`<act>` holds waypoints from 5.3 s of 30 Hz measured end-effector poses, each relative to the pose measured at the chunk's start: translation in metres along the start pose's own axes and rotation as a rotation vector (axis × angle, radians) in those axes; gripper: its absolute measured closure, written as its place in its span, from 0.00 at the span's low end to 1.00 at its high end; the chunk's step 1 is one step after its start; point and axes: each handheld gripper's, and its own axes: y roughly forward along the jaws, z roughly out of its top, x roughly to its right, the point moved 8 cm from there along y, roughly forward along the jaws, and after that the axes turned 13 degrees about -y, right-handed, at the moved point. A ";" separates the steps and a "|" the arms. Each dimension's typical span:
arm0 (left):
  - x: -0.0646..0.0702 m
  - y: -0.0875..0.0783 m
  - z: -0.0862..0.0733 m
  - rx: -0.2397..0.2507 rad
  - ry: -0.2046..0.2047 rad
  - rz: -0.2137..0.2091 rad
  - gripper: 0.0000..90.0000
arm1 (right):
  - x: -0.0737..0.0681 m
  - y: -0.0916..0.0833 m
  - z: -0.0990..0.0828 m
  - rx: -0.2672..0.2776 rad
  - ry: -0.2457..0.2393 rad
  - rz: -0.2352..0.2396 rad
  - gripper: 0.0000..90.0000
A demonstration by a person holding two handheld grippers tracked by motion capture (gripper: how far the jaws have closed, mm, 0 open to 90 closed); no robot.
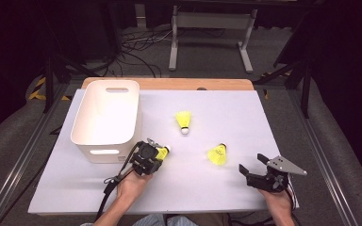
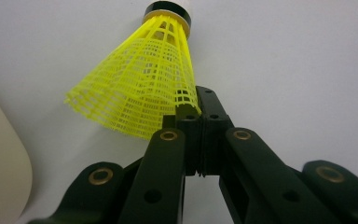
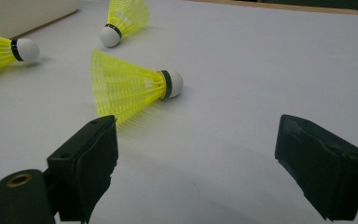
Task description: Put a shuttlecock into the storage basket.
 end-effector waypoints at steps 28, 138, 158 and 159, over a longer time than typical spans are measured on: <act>0.006 -0.037 0.023 0.029 0.064 0.024 0.99 | -0.001 0.000 0.000 0.000 0.000 0.006 0.16; -0.023 -0.122 0.119 0.082 0.009 -0.017 0.99 | -0.004 0.002 0.001 0.007 -0.034 0.024 0.15; -0.043 -0.130 0.119 0.097 -0.023 0.012 0.99 | -0.003 0.002 0.001 0.007 -0.030 0.024 0.15; -0.044 -0.130 0.119 0.097 -0.023 0.012 0.99 | -0.003 0.002 0.001 0.007 -0.031 0.024 0.15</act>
